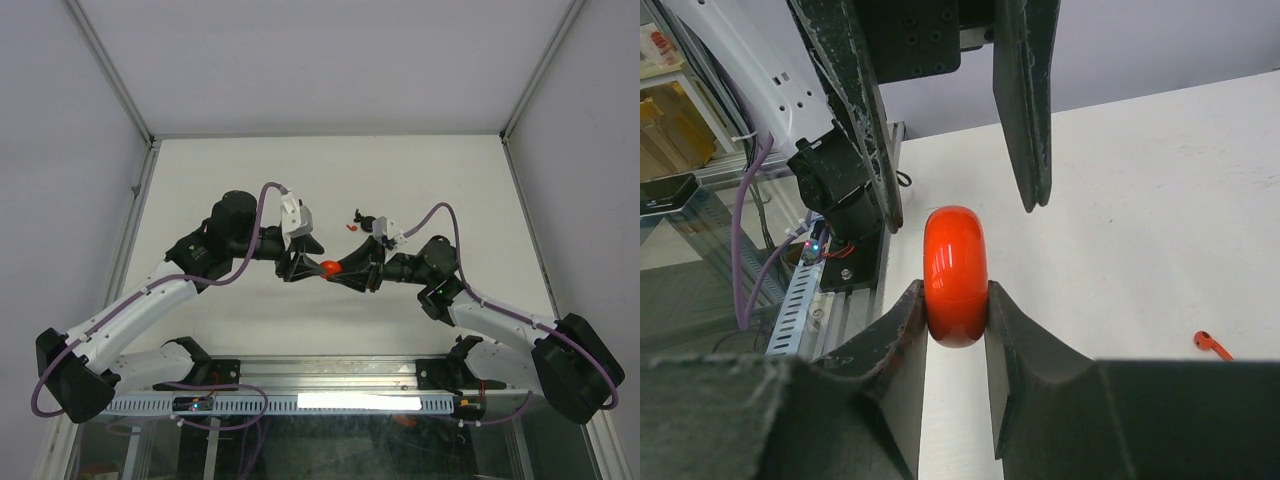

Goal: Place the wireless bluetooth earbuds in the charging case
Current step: Pick up the charging case at the center of the board, then open the charging case.

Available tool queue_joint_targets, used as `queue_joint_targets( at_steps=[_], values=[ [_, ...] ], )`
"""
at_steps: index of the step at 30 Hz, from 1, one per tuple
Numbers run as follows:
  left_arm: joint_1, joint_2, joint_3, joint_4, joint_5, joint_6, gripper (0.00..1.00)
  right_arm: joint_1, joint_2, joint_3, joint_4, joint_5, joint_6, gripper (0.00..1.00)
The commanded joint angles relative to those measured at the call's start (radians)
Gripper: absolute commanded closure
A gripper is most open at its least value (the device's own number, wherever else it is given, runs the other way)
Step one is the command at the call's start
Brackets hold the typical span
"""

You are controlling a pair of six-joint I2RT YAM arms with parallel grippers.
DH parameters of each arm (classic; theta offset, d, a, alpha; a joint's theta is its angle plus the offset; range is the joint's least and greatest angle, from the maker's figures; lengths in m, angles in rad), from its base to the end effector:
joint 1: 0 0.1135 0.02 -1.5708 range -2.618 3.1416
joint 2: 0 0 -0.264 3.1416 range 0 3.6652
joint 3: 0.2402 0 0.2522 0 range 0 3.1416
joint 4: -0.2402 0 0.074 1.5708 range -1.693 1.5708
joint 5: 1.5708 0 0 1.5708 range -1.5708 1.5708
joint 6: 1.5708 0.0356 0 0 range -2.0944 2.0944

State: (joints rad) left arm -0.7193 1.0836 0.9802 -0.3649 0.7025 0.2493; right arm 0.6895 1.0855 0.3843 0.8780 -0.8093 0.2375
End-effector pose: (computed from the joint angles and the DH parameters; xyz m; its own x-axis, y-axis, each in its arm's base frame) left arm 0.1628 -0.1731 0.3355 -0.0980 0.3361 -0.9367 0.9914 0.1149 -0.0625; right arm 0.1532 0.1597 0.2522 -0.1007 0.1274 -0.9867 -0.9929 0.0506 0.1079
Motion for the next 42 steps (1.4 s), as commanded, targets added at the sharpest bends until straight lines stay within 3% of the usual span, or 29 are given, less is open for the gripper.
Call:
queue_joint_targets(
  at_steps=[1,9,28,42],
  values=[
    [-0.001,-0.022,-0.016,0.083,-0.016,-0.020,0.48,-0.004,-0.024,0.006,0.058,-0.014,0.019,1.00],
    [-0.001,0.009,-0.035,0.105,-0.003,-0.054,0.40,-0.004,-0.025,0.006,0.074,-0.005,0.028,1.00],
    [0.008,0.003,-0.037,0.171,-0.154,-0.191,0.46,-0.005,-0.047,-0.006,0.051,-0.030,0.020,1.00],
    [0.052,0.004,-0.031,0.190,-0.172,-0.255,0.45,-0.005,-0.053,-0.007,0.018,-0.051,0.003,1.00]
  ],
)
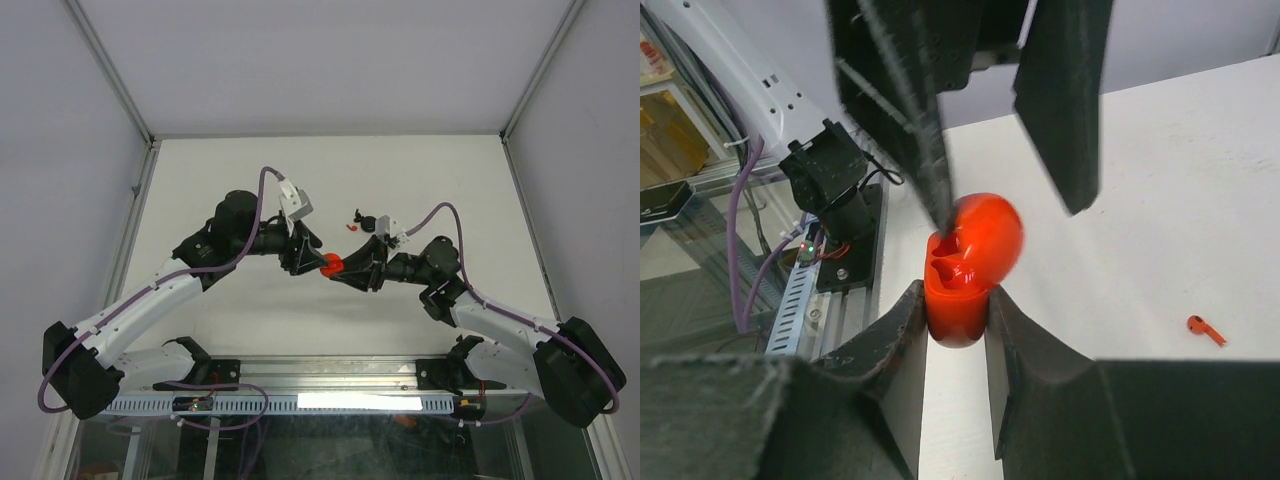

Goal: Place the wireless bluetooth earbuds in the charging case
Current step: Open the charging case, then pick up the earbud from the center of the board.

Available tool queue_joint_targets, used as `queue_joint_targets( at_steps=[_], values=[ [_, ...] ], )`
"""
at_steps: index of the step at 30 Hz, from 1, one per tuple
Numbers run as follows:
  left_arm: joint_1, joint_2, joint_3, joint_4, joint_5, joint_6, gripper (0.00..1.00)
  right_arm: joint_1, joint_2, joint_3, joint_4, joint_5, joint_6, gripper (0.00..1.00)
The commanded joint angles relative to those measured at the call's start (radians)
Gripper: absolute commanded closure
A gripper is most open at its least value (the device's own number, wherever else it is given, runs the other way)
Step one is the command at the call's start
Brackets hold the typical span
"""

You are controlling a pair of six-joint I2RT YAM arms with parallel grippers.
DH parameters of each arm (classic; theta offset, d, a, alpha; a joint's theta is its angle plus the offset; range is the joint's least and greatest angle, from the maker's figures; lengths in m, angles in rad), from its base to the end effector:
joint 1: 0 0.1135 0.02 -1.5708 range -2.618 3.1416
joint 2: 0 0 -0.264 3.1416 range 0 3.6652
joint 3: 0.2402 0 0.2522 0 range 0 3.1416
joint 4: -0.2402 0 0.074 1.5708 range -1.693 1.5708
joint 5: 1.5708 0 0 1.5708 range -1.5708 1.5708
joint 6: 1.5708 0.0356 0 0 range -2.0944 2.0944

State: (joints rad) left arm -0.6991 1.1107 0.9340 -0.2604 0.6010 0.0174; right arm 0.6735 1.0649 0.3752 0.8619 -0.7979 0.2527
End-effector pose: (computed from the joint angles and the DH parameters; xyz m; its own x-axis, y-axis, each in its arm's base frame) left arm 0.1770 -0.1751 0.3223 -0.3079 0.2776 -0.9100 0.9284 0.2968 -0.2236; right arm 0.1534 0.1550 0.2518 -0.1170 0.1300 -0.9846 -0.9889 0.0758 0.1276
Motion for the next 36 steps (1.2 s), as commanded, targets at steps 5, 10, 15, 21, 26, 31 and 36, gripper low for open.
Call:
queue_joint_targets(
  at_steps=[5,10,15,21,26,31,36],
  values=[
    [0.038,-0.015,0.017,0.089,-0.059,-0.033,0.45,0.011,-0.032,0.000,0.033,-0.053,-0.014,1.00],
    [0.038,-0.015,0.009,0.094,-0.056,-0.039,0.42,0.011,-0.041,-0.006,0.028,-0.007,-0.024,1.00],
    [0.039,-0.026,0.000,0.099,-0.149,-0.092,0.40,0.005,-0.064,-0.040,-0.030,0.145,-0.088,1.00],
    [0.039,-0.009,-0.030,0.092,-0.399,-0.200,0.41,0.003,-0.138,-0.109,-0.087,0.245,-0.118,1.00],
    [0.039,0.086,-0.024,0.081,-0.552,-0.279,0.42,0.001,-0.209,-0.159,-0.119,0.245,-0.118,1.00],
    [0.056,0.222,0.014,0.065,-0.664,-0.335,0.46,0.002,-0.257,-0.185,-0.141,0.527,-0.180,1.00],
    [0.090,0.374,0.061,0.065,-0.708,-0.390,0.47,0.001,-0.281,-0.200,-0.150,0.546,-0.181,1.00]
  ],
)
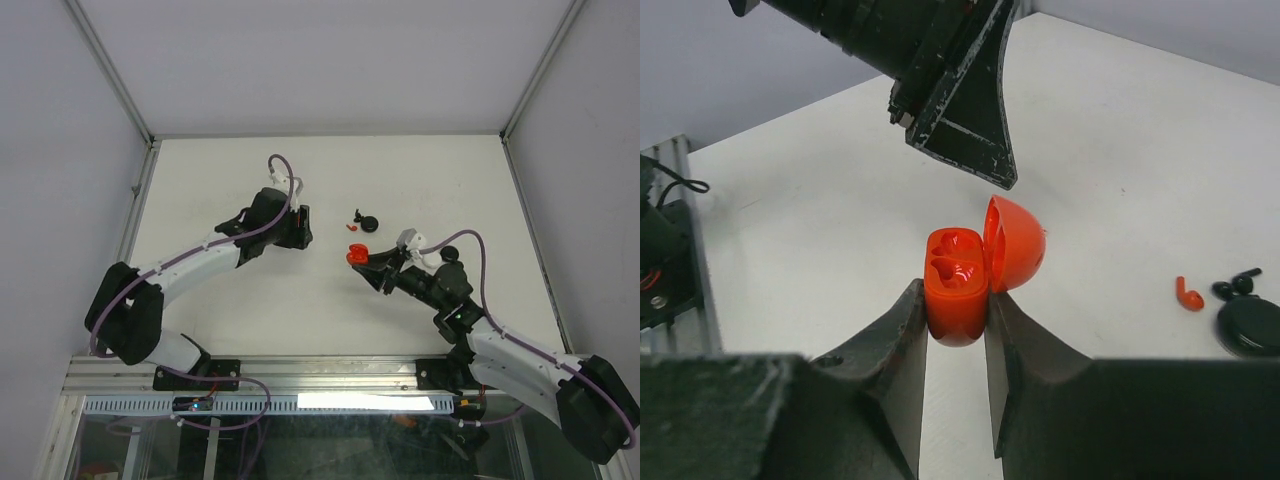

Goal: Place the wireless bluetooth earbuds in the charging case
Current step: Pick up the earbud from the center of the board.

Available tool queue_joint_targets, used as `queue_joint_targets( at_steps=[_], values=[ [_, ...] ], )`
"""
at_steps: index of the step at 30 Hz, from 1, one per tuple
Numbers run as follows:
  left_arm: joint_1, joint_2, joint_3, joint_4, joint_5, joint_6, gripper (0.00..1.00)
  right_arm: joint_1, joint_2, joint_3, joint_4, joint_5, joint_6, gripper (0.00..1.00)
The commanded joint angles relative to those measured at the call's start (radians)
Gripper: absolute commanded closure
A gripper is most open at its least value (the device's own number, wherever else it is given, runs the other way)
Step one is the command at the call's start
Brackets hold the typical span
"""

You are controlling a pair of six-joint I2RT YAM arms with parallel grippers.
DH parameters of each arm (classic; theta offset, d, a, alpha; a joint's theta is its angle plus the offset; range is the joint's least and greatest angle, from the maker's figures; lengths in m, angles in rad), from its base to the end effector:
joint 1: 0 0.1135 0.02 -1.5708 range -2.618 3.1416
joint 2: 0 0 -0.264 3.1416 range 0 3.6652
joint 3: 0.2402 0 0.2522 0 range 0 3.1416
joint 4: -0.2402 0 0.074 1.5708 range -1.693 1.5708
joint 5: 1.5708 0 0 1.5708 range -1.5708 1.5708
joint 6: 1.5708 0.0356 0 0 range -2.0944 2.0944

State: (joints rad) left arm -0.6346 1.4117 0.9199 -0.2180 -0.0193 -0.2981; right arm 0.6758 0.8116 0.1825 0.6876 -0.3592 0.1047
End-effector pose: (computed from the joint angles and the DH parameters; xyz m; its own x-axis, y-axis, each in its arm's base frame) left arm 0.2465 -0.1806 0.2400 -0.6723 0.1303 -0.7287 0.4012 0.8914 -0.2108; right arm 0.1317 0.1216 0.2157 -0.0445 0.0898 -0.9950 -0.8594 0.5043 0.0839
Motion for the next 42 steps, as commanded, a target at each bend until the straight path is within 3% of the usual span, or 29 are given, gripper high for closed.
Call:
queue_joint_targets(
  at_steps=[1,10,17,26,42],
  values=[
    [0.032,0.101,0.082,0.022,-0.102,-0.080,0.47,-0.001,-0.031,-0.011,0.024,0.110,-0.033,1.00],
    [0.062,0.314,0.163,0.005,-0.167,-0.107,0.52,-0.002,-0.037,-0.021,0.031,0.115,-0.037,1.00],
    [0.063,0.396,0.223,-0.029,-0.145,-0.092,0.61,-0.002,-0.049,-0.028,0.035,0.119,-0.037,1.00],
    [0.051,0.390,0.204,-0.081,-0.121,-0.057,0.69,-0.004,-0.067,-0.034,0.037,0.123,-0.037,1.00],
    [0.006,0.340,0.179,-0.132,-0.085,-0.032,0.68,-0.004,-0.072,-0.036,0.039,0.115,-0.030,1.00]
  ],
)
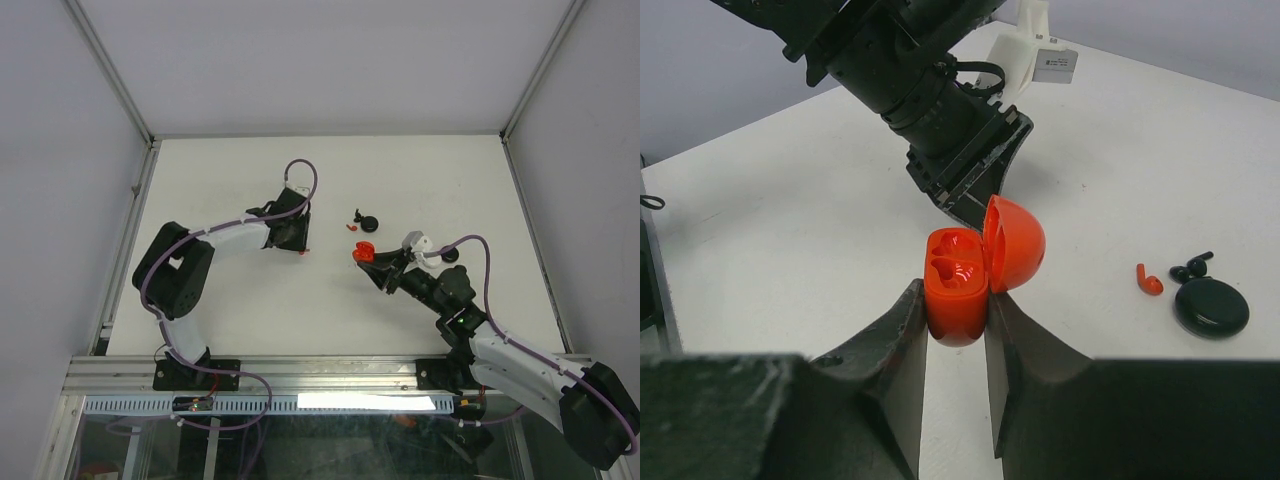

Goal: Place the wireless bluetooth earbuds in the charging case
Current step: Pick up the earbud from the center of the board.

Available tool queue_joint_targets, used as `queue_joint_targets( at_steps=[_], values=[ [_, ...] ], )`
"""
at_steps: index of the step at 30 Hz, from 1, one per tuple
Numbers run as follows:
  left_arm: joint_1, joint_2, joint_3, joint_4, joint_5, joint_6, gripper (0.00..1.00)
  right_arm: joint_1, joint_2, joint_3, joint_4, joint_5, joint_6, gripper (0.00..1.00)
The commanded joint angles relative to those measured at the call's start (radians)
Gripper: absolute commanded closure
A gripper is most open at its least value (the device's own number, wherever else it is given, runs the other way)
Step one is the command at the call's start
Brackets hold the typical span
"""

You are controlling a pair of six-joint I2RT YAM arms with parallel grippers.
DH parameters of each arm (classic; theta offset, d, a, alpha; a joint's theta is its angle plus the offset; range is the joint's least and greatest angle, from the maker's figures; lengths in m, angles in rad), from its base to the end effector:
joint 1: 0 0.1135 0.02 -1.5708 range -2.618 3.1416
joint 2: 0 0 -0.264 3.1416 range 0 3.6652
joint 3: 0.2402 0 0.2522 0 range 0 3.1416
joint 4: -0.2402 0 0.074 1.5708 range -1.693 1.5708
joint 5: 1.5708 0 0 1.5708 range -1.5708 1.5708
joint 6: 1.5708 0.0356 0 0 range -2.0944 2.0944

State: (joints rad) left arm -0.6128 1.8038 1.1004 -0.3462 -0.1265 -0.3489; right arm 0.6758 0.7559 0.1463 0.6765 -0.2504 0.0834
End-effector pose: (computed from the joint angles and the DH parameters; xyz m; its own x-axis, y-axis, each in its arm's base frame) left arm 0.2979 -0.2040 0.1629 -0.8442 0.1790 -0.5053 0.2454 0.9671 -0.0674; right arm 0.1282 0.1141 0.2108 -0.0146 0.0918 -0.9957 -0.8005 0.5957 0.0666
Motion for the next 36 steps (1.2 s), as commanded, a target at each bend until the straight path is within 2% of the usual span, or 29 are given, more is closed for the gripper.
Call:
queue_joint_targets(
  at_steps=[1,13,25,36],
  values=[
    [-0.017,-0.052,-0.001,-0.006,0.022,0.019,0.68,-0.004,-0.016,0.002,0.049,0.006,-0.007,1.00],
    [-0.033,-0.107,-0.038,-0.028,0.023,-0.003,0.65,-0.003,-0.016,0.002,0.047,0.004,-0.011,1.00],
    [-0.048,-0.095,-0.038,-0.040,0.035,-0.023,0.64,-0.004,-0.011,0.005,0.049,0.000,-0.008,1.00],
    [-0.052,-0.097,-0.068,-0.058,-0.050,-0.034,0.63,-0.004,-0.011,0.002,0.050,0.001,-0.007,1.00]
  ],
)
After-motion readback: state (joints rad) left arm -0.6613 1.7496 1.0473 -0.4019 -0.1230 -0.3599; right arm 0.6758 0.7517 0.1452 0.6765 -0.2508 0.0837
